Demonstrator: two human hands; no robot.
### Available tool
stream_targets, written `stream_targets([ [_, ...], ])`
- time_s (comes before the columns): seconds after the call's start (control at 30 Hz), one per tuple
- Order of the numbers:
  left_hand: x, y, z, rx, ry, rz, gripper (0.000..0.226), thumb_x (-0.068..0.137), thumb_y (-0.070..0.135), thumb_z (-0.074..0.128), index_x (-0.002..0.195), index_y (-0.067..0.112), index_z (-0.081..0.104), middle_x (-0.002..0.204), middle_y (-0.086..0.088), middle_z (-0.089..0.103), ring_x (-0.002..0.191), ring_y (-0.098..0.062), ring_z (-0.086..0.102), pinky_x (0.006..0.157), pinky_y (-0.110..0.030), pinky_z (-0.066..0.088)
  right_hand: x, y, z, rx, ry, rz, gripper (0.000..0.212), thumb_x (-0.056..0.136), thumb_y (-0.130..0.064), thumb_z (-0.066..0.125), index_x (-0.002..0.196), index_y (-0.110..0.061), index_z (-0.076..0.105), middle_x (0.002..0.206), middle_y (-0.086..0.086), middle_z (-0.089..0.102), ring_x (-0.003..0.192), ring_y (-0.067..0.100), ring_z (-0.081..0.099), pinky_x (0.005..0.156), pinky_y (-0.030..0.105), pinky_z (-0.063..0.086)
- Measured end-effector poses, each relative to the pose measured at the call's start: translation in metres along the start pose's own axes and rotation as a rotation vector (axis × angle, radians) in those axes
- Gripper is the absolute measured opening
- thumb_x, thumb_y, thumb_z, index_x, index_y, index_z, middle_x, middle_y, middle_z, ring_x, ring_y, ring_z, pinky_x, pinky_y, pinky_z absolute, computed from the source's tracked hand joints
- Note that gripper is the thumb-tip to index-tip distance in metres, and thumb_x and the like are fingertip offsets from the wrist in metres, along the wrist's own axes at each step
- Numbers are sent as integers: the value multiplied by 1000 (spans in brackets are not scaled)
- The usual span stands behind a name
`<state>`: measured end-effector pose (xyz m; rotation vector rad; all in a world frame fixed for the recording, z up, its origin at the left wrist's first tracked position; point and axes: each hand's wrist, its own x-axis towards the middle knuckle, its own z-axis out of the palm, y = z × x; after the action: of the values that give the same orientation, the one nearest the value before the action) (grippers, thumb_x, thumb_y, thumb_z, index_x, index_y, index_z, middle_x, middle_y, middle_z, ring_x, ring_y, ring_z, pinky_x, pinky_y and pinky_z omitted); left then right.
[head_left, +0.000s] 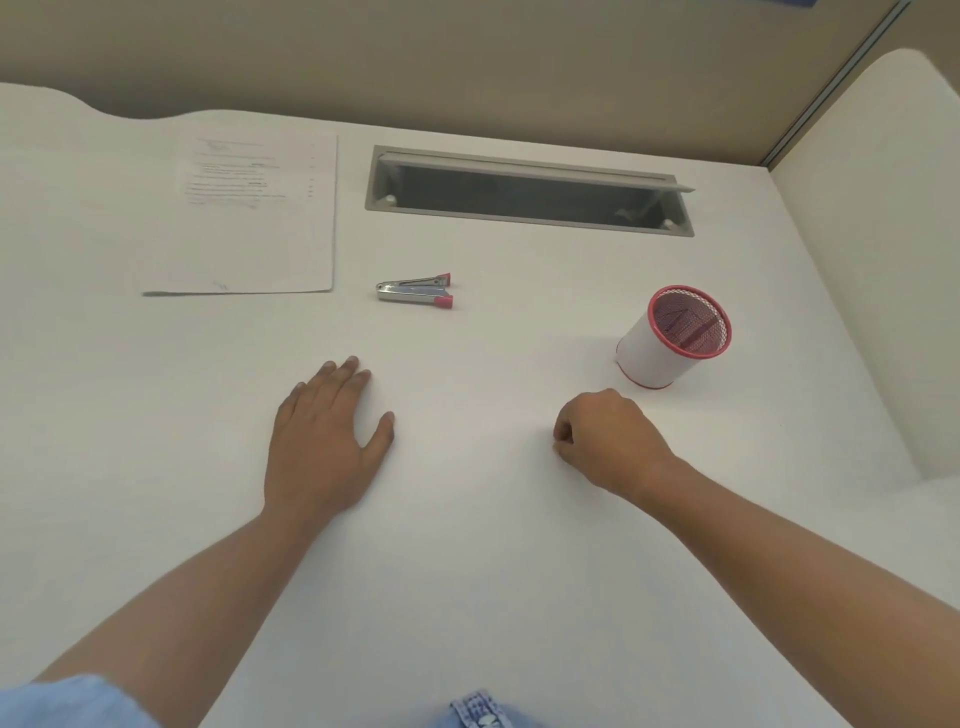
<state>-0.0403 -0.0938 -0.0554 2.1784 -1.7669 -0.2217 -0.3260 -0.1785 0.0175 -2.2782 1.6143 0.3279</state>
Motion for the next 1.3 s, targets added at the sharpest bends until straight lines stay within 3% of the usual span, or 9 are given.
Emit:
stream_targets([
  [0.13,0,0,0,-1,2,-1,65,91,56,37,143,20,49,157,4,42,149,-19,32,122,-41,20,3,-10,4,-119,11,-31,12,80,-12,55,80,-12,67,75,8,67,67,29,61,60,33,53],
  [0.3,0,1,0,-7,0,-6,65,90,56,37,143,20,49,158,4,41,149,-18,31,122,-41,20,3,-21,3,-192,-26,-1,8,75,-7,55,68,-10,51,59,3,43,48,20,38,45,27,30],
  [0.43,0,1,-1,-9,4,-6,65,90,56,37,143,20,49,157,4,42,149,-18,32,122,-41,20,2,-14,6,-153,-44,40,23,75,-11,53,61,-12,35,61,3,40,57,26,44,44,29,23],
  [0.6,0,0,0,-10,6,-4,64,90,56,38,142,20,50,157,5,42,149,-19,32,122,-41,20,7,10,-9,382,67,200,15,69,-20,65,62,-7,63,64,7,69,61,22,63,53,29,49],
  [0.7,0,0,0,-12,3,-6,65,90,56,37,143,20,49,157,5,42,149,-18,32,122,-40,20,3,21,-32,703,135,262,15,69,-9,69,57,-10,59,57,8,69,55,19,61,53,25,45],
  [0.8,0,1,0,-12,-3,-11,65,90,57,36,143,21,49,158,5,41,149,-17,31,123,-40,19,-3,28,-60,824,220,248,22,70,0,67,57,-10,53,54,7,63,56,21,62,59,33,47],
  [0.93,0,0,0,-13,-7,-5,65,91,57,36,143,21,48,158,5,41,150,-17,31,123,-41,20,-6,44,-100,747,332,235,16,69,0,66,61,-9,54,59,5,60,45,7,55,51,24,40],
  [1.1,-1,-1,1,-6,-9,-5,66,90,59,35,144,22,48,158,6,41,149,-17,31,122,-41,21,7,73,-125,467,378,264,10,70,-7,67,71,-17,63,74,0,64,66,19,59,46,23,43],
  [1.3,0,-1,2,-8,-1,-3,68,90,60,33,143,21,50,157,5,43,148,-17,33,122,-42,23,21,88,-122,183,337,197,33,73,4,50,82,-25,63,78,-9,71,80,19,65,64,37,59],
])
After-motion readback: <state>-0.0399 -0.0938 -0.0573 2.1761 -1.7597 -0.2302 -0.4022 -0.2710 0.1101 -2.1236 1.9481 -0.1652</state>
